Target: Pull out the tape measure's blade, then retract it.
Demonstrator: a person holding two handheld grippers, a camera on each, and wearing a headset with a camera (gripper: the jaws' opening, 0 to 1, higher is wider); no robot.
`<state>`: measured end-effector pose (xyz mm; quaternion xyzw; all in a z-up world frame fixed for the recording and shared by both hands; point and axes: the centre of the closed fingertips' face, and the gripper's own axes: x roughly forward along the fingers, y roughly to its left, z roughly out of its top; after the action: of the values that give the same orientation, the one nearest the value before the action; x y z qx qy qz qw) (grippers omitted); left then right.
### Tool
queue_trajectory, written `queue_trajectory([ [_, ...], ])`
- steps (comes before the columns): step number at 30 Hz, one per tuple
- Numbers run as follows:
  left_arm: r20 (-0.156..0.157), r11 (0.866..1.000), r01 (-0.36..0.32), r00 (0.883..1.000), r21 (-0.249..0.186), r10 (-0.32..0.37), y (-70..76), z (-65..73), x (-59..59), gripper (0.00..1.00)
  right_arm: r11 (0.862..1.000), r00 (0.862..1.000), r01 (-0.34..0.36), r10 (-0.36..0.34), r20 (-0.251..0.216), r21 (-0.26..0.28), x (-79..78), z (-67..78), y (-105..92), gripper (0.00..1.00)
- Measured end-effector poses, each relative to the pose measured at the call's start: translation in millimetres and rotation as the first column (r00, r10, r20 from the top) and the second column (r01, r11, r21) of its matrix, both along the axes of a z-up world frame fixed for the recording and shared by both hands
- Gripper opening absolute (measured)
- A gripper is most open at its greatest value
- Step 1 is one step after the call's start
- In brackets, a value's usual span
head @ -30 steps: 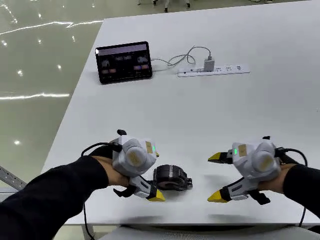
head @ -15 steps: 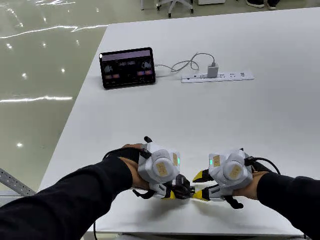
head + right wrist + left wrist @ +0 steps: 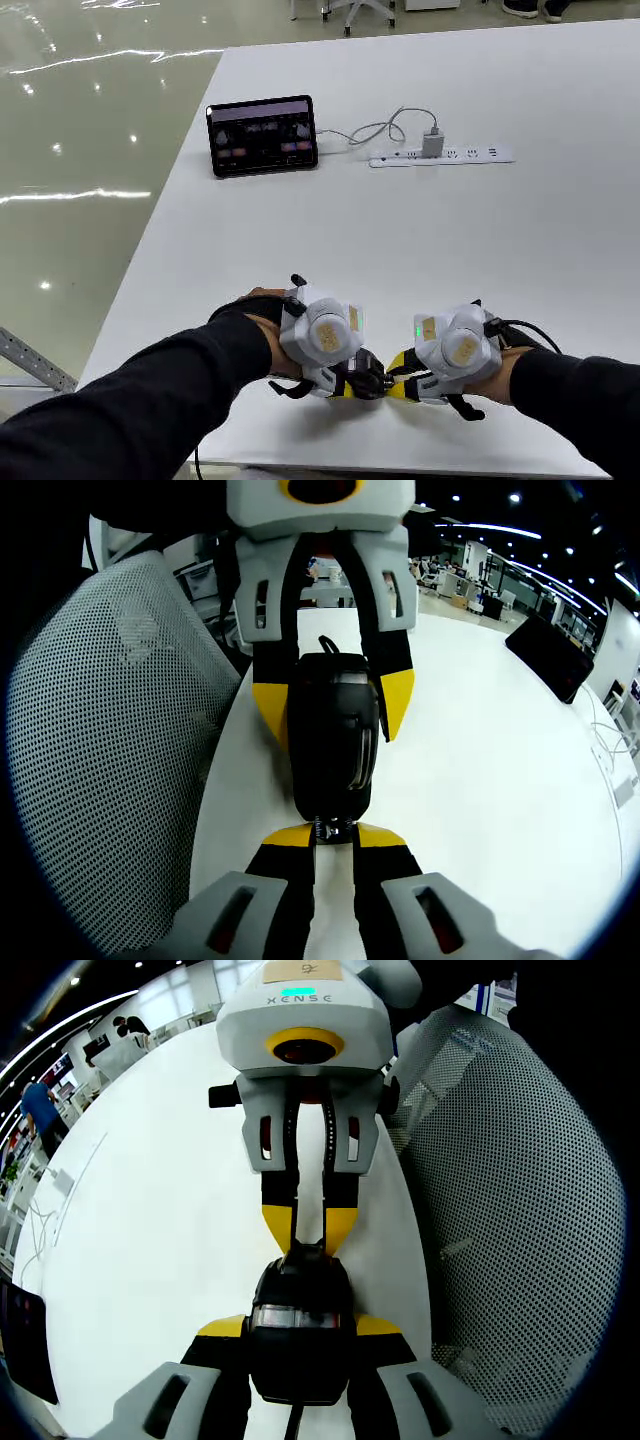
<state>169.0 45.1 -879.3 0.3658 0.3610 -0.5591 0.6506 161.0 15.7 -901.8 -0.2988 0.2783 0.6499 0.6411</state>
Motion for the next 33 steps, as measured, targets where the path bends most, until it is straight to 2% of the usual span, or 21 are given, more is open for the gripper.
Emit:
queue_trajectory([
  [13, -0.018, 1.0, -0.016, 1.0, -0.007, 0.016, 0.3, -0.3, 1.1, 0.33, 1.0, 1.0, 0.018, -0.018, -0.014, -0.003, 3.4, 0.9, -11.4, 0.08],
  [33, -0.016, 1.0, -0.015, 1.0, -0.001, 0.015, 0.6, -0.8, 0.6, 0.33, 1.0, 0.999, 0.02, -0.021, -0.028, -0.017, 4.6, -0.2, -21.8, 0.08],
])
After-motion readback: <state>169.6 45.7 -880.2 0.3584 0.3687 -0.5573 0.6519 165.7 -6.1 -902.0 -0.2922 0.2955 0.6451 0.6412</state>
